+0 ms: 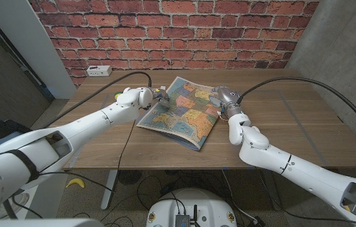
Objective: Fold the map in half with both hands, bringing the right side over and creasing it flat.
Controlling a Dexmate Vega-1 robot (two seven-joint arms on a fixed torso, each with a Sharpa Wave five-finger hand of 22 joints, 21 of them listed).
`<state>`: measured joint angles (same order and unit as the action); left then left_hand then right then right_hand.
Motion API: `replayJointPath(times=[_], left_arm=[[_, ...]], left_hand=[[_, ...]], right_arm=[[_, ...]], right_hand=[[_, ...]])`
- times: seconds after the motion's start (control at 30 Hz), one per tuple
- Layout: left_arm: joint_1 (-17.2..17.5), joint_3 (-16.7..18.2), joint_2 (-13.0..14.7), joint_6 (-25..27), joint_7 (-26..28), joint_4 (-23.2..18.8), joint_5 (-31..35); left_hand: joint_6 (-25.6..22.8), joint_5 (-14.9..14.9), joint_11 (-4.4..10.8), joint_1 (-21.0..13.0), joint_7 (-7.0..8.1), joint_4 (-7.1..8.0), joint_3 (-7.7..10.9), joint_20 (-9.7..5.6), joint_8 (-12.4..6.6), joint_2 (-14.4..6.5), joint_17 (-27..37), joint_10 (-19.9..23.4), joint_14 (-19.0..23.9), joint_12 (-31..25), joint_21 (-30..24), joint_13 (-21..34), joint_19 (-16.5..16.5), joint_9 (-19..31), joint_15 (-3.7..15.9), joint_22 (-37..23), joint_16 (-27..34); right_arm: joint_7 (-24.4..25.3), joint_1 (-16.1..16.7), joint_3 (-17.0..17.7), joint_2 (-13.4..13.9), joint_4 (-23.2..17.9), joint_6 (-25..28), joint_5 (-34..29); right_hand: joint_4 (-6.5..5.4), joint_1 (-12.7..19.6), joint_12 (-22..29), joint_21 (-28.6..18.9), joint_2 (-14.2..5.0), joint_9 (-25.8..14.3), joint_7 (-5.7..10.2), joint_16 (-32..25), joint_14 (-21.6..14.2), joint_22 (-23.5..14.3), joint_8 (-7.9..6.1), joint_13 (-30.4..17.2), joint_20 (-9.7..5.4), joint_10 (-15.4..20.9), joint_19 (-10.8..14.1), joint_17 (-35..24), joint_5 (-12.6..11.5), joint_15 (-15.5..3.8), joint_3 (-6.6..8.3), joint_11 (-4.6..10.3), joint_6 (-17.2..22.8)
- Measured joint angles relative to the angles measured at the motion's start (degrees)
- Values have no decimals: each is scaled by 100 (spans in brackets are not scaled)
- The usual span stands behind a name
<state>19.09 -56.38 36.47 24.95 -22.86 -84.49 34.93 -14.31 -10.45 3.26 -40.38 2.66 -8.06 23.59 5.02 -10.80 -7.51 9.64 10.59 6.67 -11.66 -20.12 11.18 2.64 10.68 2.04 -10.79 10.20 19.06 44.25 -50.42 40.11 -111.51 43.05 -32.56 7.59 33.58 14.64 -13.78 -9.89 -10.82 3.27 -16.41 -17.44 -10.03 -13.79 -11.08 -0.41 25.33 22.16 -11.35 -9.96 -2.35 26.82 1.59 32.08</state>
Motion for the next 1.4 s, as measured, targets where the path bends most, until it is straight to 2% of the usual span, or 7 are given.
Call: replayJointPath(times=[0.13, 0.23, 0.7, 0.93, 1.13, 1.33, 1.4], left_arm=[[-13, -10, -8, 0, 0, 9, 0], [-21, -22, -13, 0, -2, 12, 1], [-23, -60, -32, 63, -65, -9, 15], [-5, -68, -33, 99, -73, -42, 16], [7, -72, -30, 107, -73, -69, 16], [9, -72, -29, 105, -66, -71, 14], [21, -72, -21, 101, -59, -80, 10]], left_hand=[[0, 0, 0, -6, 0, 0, 0, 0, 0, -6, 0, 0, 0, 0, 0, 0, 0, 0, 0, 0, 0], [0, 0, 0, -6, 0, 0, 0, 0, 0, -6, 0, 0, 0, 0, 22, 0, 0, 0, 0, 0, 0], [31, 0, 0, -6, -31, 0, 0, 0, 1, -6, 0, -1, 0, 1, 22, -9, 0, 0, 0, 0, 0], [32, 0, -1, -6, -32, 0, 0, 0, 5, -6, 0, -1, 0, 1, 22, -11, 0, -2, 0, 0, 0], [33, 0, -1, -6, -32, 0, 0, 0, 5, -6, -4, -1, 0, 1, 22, -10, 0, -3, 0, 0, 0], [34, 0, -1, 25, -33, 0, -33, 0, 9, -37, -4, -2, 0, 2, 44, -10, 0, -5, 0, 0, 0], [34, 0, -1, 25, -33, 8, -41, 0, 10, -37, -4, -2, 0, 2, 44, -11, 0, -9, 0, 0, 0]], right_arm=[[44, 237, 101, 118, -225, -27, -149], [27, 366, 151, 170, -343, -40, -254], [-295, 999, 340, 288, -813, -60, -371], [-342, 1311, 419, 354, -966, -164, -372], [-427, 1484, 441, 378, -1043, -238, -349], [-482, 1557, 416, 357, -1056, -245, -337], [-636, 1569, 399, 340, -1049, -241, -296]], right_hand=[[-4, 68, 0, 0, -68, 0, 1, 0, -18, 0, 5, 0, -21, 27, 18, -44, 0, 0, 4, 15, 17], [-80, 66, -27, 0, -70, 0, 3, 0, 2, 1, 31, 0, -83, 4, 16, -79, 0, 9, 13, 37, 15], [-80, 46, -28, 1, -90, 1, 35, 0, 18, 1, 75, 1, -83, 5, 16, -79, 0, 8, 13, 37, -12], [21, 166, -40, 1, 31, 17, 53, 0, -59, 2, 34, 1, -124, 109, 57, -62, -23, -1, -21, 138, 395], [70, 234, -90, 27, 98, 17, 73, 0, -58, 2, 34, 17, -124, 106, 57, -38, -23, -1, -70, 140, 416], [90, 256, -167, 27, 120, 17, 105, 0, -13, 2, 75, 16, -124, 42, 57, -36, -23, -2, -91, 204, 383], [99, 256, -183, 32, 120, 17, 105, 34, -13, 2, 94, 16, -124, 35, 57, -35, -22, -2, -99, 211, 383]])
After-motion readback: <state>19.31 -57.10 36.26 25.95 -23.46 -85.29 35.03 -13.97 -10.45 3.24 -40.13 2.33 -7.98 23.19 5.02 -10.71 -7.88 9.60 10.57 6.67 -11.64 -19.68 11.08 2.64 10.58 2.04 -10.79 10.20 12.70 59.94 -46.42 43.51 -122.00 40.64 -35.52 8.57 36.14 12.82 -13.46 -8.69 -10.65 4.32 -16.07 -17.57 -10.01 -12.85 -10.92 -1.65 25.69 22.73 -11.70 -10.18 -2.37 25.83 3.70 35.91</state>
